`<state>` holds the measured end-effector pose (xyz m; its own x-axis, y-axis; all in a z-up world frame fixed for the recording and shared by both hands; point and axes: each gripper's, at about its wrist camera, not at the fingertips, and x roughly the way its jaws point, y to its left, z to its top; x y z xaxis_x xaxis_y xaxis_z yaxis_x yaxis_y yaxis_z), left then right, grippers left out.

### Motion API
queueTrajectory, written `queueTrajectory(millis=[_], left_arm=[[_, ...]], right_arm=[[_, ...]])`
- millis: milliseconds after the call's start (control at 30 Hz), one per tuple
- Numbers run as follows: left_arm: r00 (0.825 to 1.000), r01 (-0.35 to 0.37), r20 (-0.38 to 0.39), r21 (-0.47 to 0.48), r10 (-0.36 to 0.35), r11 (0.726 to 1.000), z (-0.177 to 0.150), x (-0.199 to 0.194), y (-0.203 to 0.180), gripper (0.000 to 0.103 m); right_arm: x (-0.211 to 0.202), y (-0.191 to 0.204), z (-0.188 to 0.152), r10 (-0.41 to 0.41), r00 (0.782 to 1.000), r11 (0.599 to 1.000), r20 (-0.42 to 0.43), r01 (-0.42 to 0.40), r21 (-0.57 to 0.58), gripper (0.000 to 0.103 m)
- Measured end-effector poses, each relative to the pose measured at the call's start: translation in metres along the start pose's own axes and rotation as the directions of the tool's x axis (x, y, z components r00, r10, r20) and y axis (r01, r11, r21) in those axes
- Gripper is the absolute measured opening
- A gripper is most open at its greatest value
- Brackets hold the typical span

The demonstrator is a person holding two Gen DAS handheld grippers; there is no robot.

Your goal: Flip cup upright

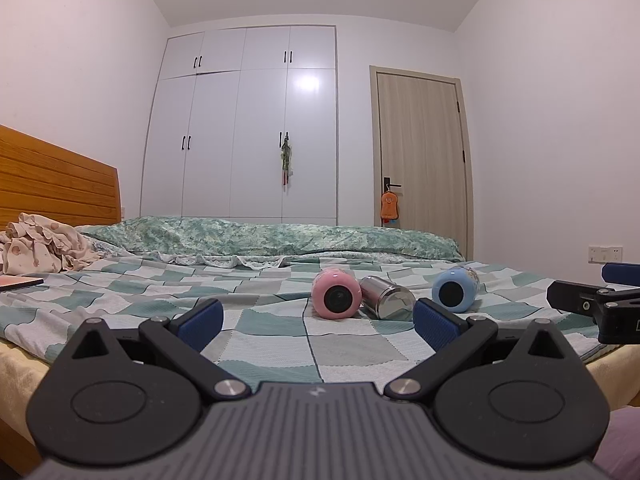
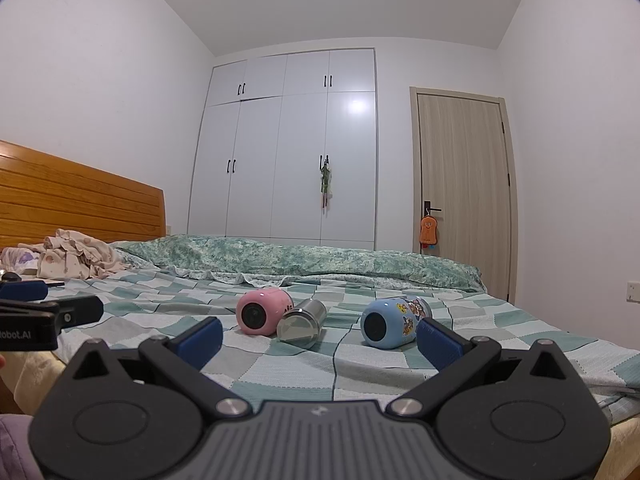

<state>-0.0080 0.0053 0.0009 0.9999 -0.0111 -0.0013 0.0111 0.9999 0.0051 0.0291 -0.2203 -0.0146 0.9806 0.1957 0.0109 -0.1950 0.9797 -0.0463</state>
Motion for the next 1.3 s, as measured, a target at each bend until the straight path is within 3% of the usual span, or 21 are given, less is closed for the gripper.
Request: queueTrajectory(millis=[1300], left_arm=[[1.000, 0.005, 0.007, 0.000, -0.005, 1.000, 0.0024, -0.0022, -0.0021, 0.103]], right_arm=[[0.0000, 0.0001, 0.0002, -0.001, 1.000, 1.000, -0.001, 0.001, -0.004, 0.103]])
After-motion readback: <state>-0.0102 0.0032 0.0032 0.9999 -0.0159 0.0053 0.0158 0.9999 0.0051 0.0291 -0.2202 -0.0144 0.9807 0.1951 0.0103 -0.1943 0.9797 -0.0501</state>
